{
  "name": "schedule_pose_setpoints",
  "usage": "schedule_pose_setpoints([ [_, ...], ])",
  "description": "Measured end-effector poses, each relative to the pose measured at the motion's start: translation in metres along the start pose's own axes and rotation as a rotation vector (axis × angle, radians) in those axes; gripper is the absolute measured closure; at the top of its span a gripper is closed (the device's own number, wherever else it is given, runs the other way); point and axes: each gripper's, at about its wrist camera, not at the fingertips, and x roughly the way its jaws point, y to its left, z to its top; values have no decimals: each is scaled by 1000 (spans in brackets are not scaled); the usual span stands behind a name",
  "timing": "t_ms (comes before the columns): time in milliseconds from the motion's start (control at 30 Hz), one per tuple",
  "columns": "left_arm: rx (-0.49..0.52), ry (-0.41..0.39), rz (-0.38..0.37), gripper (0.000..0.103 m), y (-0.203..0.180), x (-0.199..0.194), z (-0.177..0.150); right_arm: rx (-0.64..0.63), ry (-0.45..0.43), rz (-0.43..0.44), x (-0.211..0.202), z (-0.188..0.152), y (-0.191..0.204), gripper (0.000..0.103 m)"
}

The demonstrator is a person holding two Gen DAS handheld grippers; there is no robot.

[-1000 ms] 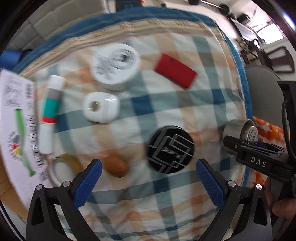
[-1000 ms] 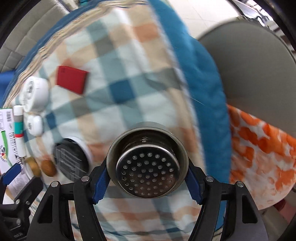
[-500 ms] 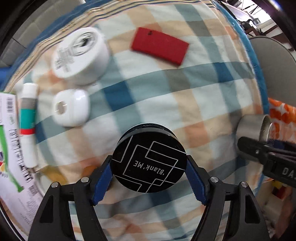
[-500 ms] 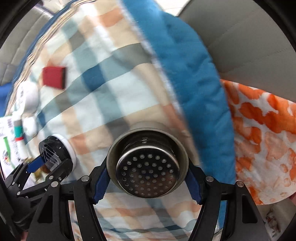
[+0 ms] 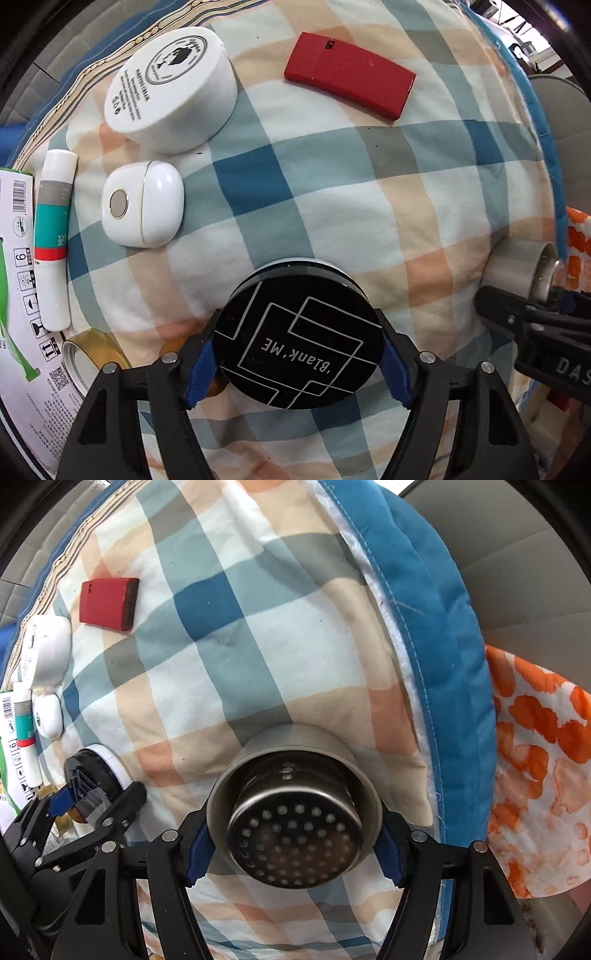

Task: Organize rigid objects
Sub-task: 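Grasp the black 'Blank ME' tin with the left tool while the right tool grasps the silver perforated tin, then carry both tins into the cardboard box and open both tools to release them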

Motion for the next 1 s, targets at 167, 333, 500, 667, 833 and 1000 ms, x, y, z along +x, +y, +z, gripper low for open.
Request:
schedule_pose_setpoints([
  [167,-7,-38,-11,30,8,-25,-10,-30,-1,27,-7,-9,4,30],
  [333,-20,-100,-33,30,14,-65,-20,-62,-21,86,-26,-21,4,30],
  [500,-82,-178,-64,30,33,-130,-29,-137,-70,126,-54,-41,21,30],
  [667,-133,-275,-76,30,70,-174,-44,-208,-117,190,-111,-54,69,30],
  [833,-186,-360,-56,30,138,-210,-64,-278,-156,259,-153,-72,138,30],
  [1000,-243,-384,-49,30,218,-224,-82,-331,-191,290,-180,-81,242,30],
])
